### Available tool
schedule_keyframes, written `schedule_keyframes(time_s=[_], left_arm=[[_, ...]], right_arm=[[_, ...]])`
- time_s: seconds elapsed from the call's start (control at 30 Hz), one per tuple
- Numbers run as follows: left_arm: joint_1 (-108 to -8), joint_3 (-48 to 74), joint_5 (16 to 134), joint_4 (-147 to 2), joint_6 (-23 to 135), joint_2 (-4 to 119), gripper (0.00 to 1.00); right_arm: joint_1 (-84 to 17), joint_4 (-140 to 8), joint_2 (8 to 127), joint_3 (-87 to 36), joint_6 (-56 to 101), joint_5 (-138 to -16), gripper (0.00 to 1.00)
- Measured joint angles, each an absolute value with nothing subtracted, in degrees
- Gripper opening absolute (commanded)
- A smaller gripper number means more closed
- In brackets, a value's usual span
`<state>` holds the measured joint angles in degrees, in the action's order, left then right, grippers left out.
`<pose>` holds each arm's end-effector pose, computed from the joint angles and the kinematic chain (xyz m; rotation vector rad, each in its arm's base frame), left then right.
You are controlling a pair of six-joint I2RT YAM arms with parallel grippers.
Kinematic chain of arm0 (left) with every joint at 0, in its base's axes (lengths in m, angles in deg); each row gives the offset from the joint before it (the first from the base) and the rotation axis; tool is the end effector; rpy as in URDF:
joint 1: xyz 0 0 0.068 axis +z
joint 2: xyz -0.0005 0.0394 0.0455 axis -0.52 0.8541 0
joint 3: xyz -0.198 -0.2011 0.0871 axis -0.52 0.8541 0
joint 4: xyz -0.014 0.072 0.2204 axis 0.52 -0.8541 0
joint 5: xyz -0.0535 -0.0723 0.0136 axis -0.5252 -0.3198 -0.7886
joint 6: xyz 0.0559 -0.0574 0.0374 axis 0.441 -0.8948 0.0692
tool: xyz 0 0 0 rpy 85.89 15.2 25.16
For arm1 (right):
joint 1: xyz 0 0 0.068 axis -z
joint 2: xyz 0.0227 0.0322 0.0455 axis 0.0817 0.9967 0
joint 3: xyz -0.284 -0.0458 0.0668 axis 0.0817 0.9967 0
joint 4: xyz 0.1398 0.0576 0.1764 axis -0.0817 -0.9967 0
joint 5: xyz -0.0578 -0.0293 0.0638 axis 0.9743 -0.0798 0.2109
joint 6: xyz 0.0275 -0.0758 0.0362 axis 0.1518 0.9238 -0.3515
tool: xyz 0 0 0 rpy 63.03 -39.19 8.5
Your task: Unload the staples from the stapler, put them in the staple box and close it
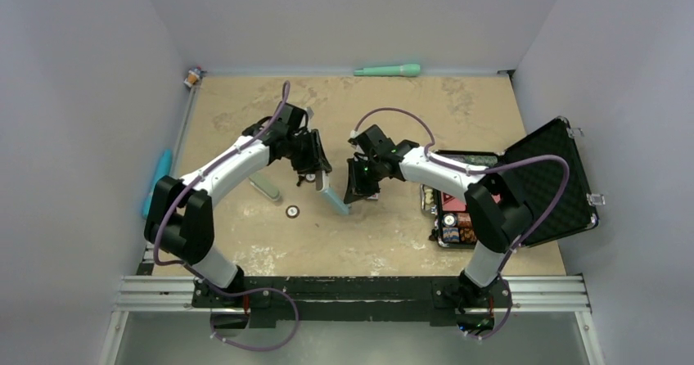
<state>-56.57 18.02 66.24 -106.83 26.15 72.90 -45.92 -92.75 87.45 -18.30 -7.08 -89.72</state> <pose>0.2857 -0.1605 0.2485 -0.2513 2.6829 -0.7982 0.2534 0.2593 0.2052 -0.2561 2.8140 0.8822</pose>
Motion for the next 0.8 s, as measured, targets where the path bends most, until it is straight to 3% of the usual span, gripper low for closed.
schedule_keyframes(time_s=[0.5, 0.53, 0.7, 0.8], left_arm=[[-56.46, 17.78, 70.09, -107.42, 27.64, 69.32, 0.00], [-56.46, 17.78, 70.18, -107.53, 27.72, 68.25, 0.00], [-56.20, 19.35, 68.89, -107.18, 27.77, 62.72, 0.00], [-56.07, 20.69, 66.74, -106.90, 27.55, 60.12, 0.00]], right_arm=[[-46.31, -98.71, 76.74, -17.93, -6.95, -89.02, 0.00], [-46.31, -98.76, 75.34, -17.93, -6.95, -89.02, 0.03], [-46.31, -98.08, 69.03, -17.93, -7.54, -89.55, 0.51], [-46.31, -96.88, 66.34, -18.04, -8.26, -89.83, 0.66]])
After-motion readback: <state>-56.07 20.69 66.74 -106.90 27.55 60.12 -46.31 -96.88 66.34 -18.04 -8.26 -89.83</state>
